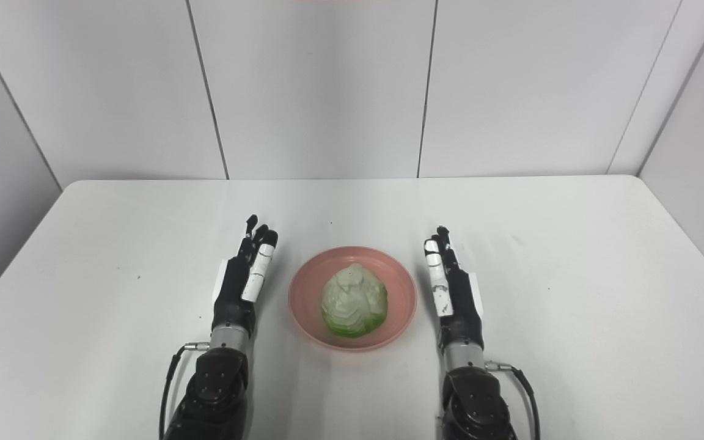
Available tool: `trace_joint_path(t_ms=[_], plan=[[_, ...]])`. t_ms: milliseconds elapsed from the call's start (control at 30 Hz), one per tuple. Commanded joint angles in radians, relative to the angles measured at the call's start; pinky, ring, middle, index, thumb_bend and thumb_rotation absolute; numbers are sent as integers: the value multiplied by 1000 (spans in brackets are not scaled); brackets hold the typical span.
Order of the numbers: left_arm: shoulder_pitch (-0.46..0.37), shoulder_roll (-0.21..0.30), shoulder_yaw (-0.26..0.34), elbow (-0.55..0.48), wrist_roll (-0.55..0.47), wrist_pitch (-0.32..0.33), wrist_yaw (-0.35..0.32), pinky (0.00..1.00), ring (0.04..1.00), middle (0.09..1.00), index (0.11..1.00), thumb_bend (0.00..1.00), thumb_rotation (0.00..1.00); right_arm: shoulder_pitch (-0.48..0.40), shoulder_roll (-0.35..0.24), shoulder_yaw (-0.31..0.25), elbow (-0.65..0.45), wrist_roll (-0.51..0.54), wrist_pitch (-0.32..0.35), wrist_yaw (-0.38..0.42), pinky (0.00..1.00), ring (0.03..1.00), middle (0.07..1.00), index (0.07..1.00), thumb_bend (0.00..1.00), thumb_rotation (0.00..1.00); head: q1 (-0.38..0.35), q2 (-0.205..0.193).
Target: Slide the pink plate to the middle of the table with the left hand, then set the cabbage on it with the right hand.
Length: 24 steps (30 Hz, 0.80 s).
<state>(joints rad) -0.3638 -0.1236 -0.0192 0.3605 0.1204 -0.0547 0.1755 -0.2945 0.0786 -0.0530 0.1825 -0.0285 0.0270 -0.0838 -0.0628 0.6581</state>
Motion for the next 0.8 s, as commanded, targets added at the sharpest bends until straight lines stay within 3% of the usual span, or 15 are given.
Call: trace_joint_path(t_ms=[0, 767], plan=[[-14, -1, -3, -16, -5, 8, -10, 942, 953, 964, 997, 826, 887, -14, 0, -4, -10, 11, 3, -4, 997, 955, 956, 968, 812, 1000, 1, 0], [-6, 8, -3, -27, -43, 16, -26, 1000, 977, 978, 1000, 834, 870, -5, -12, 12, -11, -2, 2, -15, 1000, 965, 961, 971, 829, 1000, -1, 4]])
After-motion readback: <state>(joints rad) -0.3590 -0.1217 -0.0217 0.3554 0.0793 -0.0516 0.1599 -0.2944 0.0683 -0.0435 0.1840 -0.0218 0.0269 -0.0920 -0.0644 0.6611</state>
